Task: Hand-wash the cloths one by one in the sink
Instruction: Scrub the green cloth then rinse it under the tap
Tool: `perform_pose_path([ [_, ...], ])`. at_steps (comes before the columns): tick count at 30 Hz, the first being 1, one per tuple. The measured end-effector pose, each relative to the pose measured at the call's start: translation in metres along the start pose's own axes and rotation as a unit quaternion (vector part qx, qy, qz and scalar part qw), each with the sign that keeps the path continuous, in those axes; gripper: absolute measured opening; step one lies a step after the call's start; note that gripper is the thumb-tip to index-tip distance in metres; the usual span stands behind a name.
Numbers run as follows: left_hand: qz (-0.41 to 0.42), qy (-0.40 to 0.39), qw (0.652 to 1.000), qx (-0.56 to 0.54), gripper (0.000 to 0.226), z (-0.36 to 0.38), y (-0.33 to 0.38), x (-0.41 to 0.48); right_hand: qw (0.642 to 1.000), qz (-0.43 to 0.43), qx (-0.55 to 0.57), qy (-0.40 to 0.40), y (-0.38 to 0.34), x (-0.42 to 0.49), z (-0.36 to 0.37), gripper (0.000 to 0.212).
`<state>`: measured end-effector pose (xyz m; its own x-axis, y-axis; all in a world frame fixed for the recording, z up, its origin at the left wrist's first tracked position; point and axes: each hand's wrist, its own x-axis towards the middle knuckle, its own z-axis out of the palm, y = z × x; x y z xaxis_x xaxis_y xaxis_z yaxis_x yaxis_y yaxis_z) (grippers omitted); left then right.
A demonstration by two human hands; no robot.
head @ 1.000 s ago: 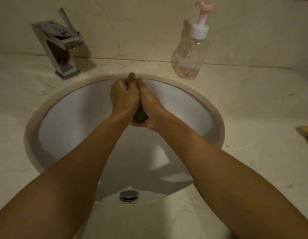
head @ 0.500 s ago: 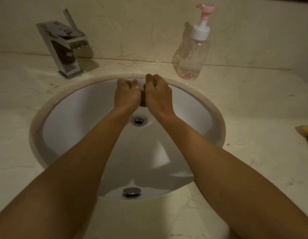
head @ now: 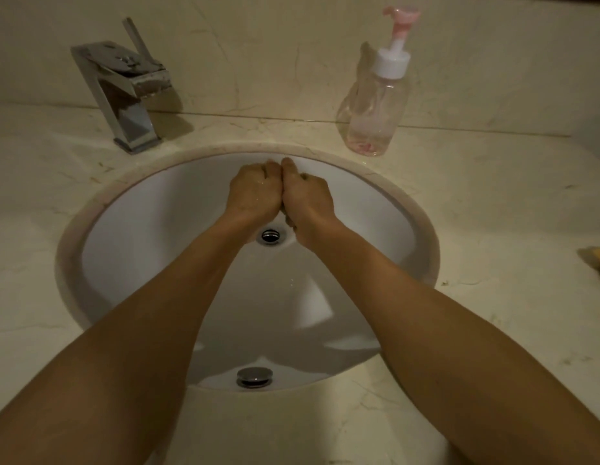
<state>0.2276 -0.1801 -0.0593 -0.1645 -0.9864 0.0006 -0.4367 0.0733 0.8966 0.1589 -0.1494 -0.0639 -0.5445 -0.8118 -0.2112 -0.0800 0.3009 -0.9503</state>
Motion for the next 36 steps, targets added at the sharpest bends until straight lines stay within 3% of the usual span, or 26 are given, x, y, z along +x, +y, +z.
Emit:
perform_pose_path([
  [3, 0.007, -0.018, 1.0, 0.002, 0.044, -0.001, 0.002, 0.0, 0.997, -0.063, -0.039, 0.036, -0.005, -0.001, -0.01, 0.036],
  [11, 0.036, -0.047, 0.998, -0.014, 0.037, -0.001, -0.003, -0.001, 0.988, -0.128, -0.084, 0.031, -0.002, 0.005, -0.021, 0.036],
  [15, -0.056, -0.095, 0.993, -0.043, 0.032, -0.013, -0.005, 0.002, 0.979, -0.17, -0.111, -0.021, 0.0, 0.008, -0.017, 0.013],
  [19, -0.136, -0.178, 0.965, -0.134, 0.052, -0.012, -0.002, -0.002, 0.984, -0.173, -0.036, -0.032, -0.004, 0.002, -0.019, 0.022],
  [21, -0.106, -0.16, 0.976, -0.1, 0.052, -0.009, -0.004, -0.001, 0.989, -0.137, -0.02, -0.045, -0.006, -0.001, -0.019, 0.034],
  [25, 0.032, -0.052, 0.996, 0.07, 0.037, -0.005, -0.007, 0.003, 0.988, -0.093, -0.116, -0.039, -0.001, -0.004, -0.015, 0.048],
  [30, 0.16, -0.007, 0.974, 0.16, 0.044, -0.007, 0.006, -0.004, 0.997, -0.068, 0.0, -0.036, -0.007, -0.006, -0.019, 0.054],
  [36, 0.164, 0.0, 0.973, 0.161, 0.049, -0.001, 0.008, -0.006, 0.999, -0.049, -0.008, 0.012, -0.005, -0.002, -0.018, 0.047],
])
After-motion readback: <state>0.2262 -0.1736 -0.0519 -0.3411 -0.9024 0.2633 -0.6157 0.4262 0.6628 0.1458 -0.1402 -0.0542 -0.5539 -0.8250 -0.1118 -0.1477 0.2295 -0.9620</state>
